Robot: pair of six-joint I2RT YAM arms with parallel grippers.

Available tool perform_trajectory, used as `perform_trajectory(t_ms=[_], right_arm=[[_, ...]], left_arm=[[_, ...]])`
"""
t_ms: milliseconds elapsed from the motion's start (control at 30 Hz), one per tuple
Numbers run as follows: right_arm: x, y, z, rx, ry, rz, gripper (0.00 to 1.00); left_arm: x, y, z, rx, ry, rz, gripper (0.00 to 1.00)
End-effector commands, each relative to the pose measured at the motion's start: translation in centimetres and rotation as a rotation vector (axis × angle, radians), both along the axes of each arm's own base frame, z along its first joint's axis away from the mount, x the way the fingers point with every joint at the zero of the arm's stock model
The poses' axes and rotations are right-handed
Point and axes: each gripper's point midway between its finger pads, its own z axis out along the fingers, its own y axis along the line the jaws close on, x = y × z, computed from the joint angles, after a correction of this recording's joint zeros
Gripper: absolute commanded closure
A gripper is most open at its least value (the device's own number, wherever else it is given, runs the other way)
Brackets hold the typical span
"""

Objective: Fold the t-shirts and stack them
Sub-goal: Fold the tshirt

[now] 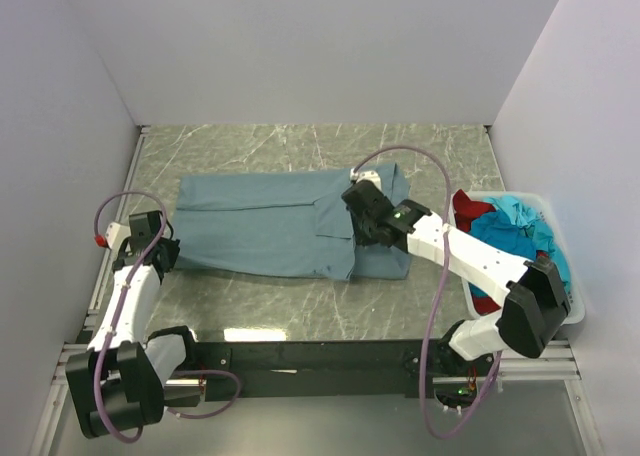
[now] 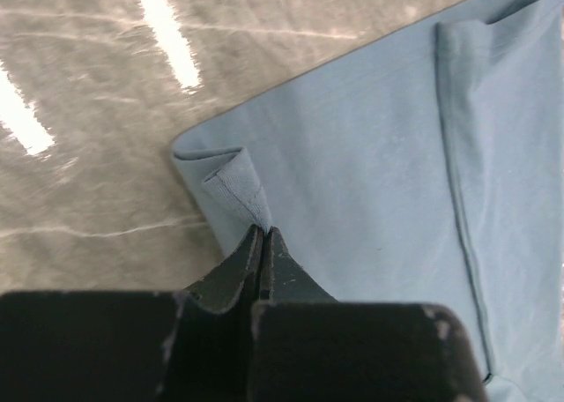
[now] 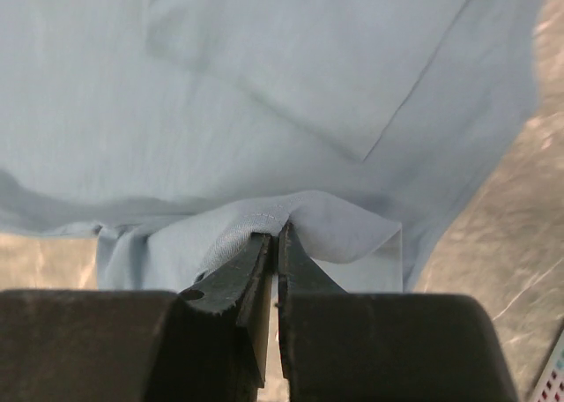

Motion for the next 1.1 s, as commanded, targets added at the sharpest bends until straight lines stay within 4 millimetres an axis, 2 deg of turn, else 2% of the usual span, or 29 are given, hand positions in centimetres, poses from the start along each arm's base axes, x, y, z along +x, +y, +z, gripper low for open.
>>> perform_trajectory(t_ms=[0, 133, 200, 367, 500, 533, 600, 733, 800, 833, 867, 933, 967, 1000, 1033, 1067], right_arm=[[3.8, -0.2, 2.8, 0.039, -0.098, -0.056, 0.94], [6.3, 0.2, 4.4, 0.048, -0.124, -0.062, 0.94], [7.2, -0.1, 3.9, 0.026, -0.111, -0.076, 0.94], [10.0, -0.3, 4.8, 0.028, -0.123, -0.089, 0.94], [11.8, -0.3, 4.8, 0.021, -0.118, -0.092, 0.94], [12.4, -0.2, 5.4, 0.028, -0.129, -0.091, 0.94], [13.1, -0.4, 4.9, 0.019, -0.116, -0.097, 0.94], [14.8, -0.2, 5.5, 0.027, -0.122, -0.089, 0.94], [15.5, -0.4, 4.7, 0.015, -0.098, -0.094, 0.94], [16.1, -0.2, 5.2, 0.024, -0.108, -0.093, 0.94], [16.5, -0.2, 4.5, 0.014, -0.093, -0.092, 0.94], [17.4, -0.1, 4.7, 0.019, -0.098, -0.096, 0.94], [17.8, 0.1, 3.9, 0.017, -0.084, -0.088, 0.94], [18.1, 0.2, 3.8, 0.018, -0.082, -0.086, 0.94], [18.7, 0.2, 4.0, 0.019, -0.088, -0.087, 0.94], [19.3, 0.3, 3.2, 0.012, -0.084, -0.087, 0.94]], left_arm=[[2.9, 0.4, 2.6, 0.003, -0.095, -0.004, 0.99], [4.1, 0.7, 2.9, 0.005, -0.094, 0.003, 0.99], [5.0, 0.8, 3.1, 0.002, -0.096, 0.0, 0.99], [6.3, 1.1, 2.3, -0.008, -0.061, 0.0, 0.99], [7.5, 1.4, 2.7, -0.002, -0.066, 0.003, 0.99], [7.7, 1.5, 2.8, -0.003, -0.07, 0.006, 0.99], [8.2, 1.7, 2.7, -0.006, -0.07, 0.014, 0.99], [9.1, 1.7, 2.6, -0.015, -0.074, 0.009, 0.99], [9.7, 1.8, 2.3, -0.019, -0.071, 0.012, 0.98], [9.9, 1.8, 2.1, -0.022, -0.064, 0.011, 0.98], [10.3, 1.8, 1.7, -0.024, -0.058, 0.009, 0.96], [10.8, 1.9, 1.6, -0.026, -0.051, 0.007, 0.93], [11.0, 2.0, 1.1, -0.026, -0.039, 0.009, 0.86], [11.5, 2.1, 1.3, -0.022, -0.048, 0.004, 0.68], [11.9, 2.1, 1.4, -0.018, -0.056, -0.009, 0.41], [12.1, 2.1, 0.9, -0.014, -0.044, -0.024, 0.01]])
